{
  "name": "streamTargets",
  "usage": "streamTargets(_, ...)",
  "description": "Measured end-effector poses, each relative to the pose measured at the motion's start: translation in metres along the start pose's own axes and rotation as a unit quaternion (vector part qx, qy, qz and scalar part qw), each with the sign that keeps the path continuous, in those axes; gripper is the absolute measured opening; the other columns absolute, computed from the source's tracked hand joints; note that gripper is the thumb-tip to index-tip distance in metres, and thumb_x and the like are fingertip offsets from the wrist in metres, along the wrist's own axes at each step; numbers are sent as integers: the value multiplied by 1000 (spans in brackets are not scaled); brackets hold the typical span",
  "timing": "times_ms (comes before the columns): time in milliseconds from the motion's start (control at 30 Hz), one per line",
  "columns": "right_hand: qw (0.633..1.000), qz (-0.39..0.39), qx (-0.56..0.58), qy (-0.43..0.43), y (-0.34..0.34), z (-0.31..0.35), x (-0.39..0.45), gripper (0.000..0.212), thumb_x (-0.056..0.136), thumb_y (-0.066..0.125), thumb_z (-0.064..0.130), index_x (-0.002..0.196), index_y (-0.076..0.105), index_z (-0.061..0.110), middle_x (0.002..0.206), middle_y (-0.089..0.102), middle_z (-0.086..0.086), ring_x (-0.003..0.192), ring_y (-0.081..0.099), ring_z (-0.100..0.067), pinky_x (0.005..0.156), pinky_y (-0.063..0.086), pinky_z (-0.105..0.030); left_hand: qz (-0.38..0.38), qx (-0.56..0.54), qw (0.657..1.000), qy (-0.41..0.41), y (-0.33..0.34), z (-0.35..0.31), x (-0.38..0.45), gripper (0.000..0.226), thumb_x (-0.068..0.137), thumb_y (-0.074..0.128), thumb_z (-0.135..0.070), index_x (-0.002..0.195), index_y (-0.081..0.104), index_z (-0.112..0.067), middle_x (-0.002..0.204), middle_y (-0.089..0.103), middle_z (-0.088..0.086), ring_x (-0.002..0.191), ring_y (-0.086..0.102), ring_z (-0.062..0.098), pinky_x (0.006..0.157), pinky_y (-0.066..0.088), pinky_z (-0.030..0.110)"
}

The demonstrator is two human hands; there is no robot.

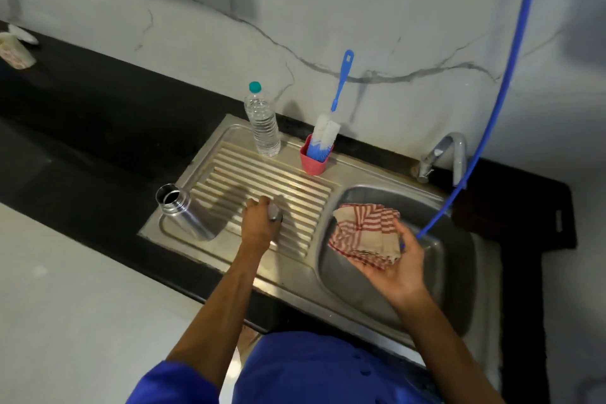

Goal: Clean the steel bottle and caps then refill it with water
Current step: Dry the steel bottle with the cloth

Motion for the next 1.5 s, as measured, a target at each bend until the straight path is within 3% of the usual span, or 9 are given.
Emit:
streamTargets(100, 1000, -1, -10, -22, 3, 4, -4, 58, 94, 55, 52, 134, 65, 11, 132, 65, -21, 125, 58, -41, 109, 41, -61, 0, -244, 968, -53, -24, -24, -21, 44, 81, 89, -33, 115, 70, -11, 110, 74, 6, 102, 70, 24, 79, 53, 19)
streamTargets(200, 993, -3, -62, -102, 19, 4, -14, 52, 99, 51, 42, 133, 64, 5, 122, 69, -19, 112, 63, -35, 109, 44, -57, 141, -466, 873, -24, -32, -91, -66, 48, 83, 86, -40, 119, 73, -10, 110, 79, 11, 108, 74, 31, 90, 60, 36)
streamTargets(467, 902, 53, -347, -252, 59, 15, -57, 25, 96, 66, 15, 122, 68, 13, 106, 76, -2, 95, 71, -8, 76, 54, -17, 93, -518, 848, 64, -53, -169, -122, 31, 94, 78, -26, 124, 75, -19, 115, 78, 7, 112, 73, 30, 98, 59, 44)
streamTargets(700, 897, 50, -388, -205, 58, 26, -53, 20, 95, 58, 20, 112, 68, 22, 92, 70, -20, 79, 56, -50, 68, 49, -57, 164, -443, 878, 70, -51, -158, -121, 21, 100, 67, -19, 113, 75, -4, 106, 78, 16, 103, 75, 31, 94, 61, 43)
streamTargets(867, 967, 44, -188, -166, 45, 30, -62, 26, 91, 52, 17, 85, 75, 5, 60, 69, -7, 53, 64, -18, 54, 51, -26, 160, -601, 783, -5, -48, -165, -125, 36, 98, 61, -37, 107, 69, -3, 95, 66, 16, 83, 62, 19, 73, 49, 32)
streamTargets(933, 985, 33, -74, -152, 35, 33, -61, 31, 86, 59, 24, 99, 77, 2, 87, 74, -14, 77, 70, -25, 67, 55, -31, 126, -641, 757, -33, -47, -162, -124, 39, 101, 47, -39, 112, 60, -4, 93, 61, 17, 76, 56, 19, 64, 41, 33)
streamTargets(1167, 985, 59, -65, -147, 46, 18, -70, 43, 100, 50, 34, 129, 66, 6, 127, 68, -19, 116, 65, -29, 104, 46, -45, 7, -205, 976, 68, -44, -190, -140, 47, 111, 24, -48, 86, 55, -23, 72, 62, -1, 64, 59, 6, 59, 40, 24)
streamTargets(1367, 974, 0, -94, -208, 46, 25, -77, 35, 105, 49, 28, 132, 63, 10, 124, 72, -12, 121, 65, -27, 111, 45, -46, -121, -157, 948, 248, -69, -206, -146, 36, 114, 31, -36, 101, 61, -21, 85, 62, -7, 75, 59, 9, 65, 44, 27)
streamTargets(1500, 966, -17, -124, -228, 43, 31, -75, 34, 103, 52, 32, 130, 66, 16, 124, 72, -7, 122, 64, -24, 109, 45, -44, 41, -227, 928, 292, -51, -216, -169, 57, 102, 45, -64, 138, 58, -22, 114, 69, -14, 102, 67, -4, 82, 48, 9)
Point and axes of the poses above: each hand's wrist, its own x-axis towards the middle knuckle, its own y-axis out of the palm, z = x × y, the point moved 7 cm from there along x, towards the middle knuckle
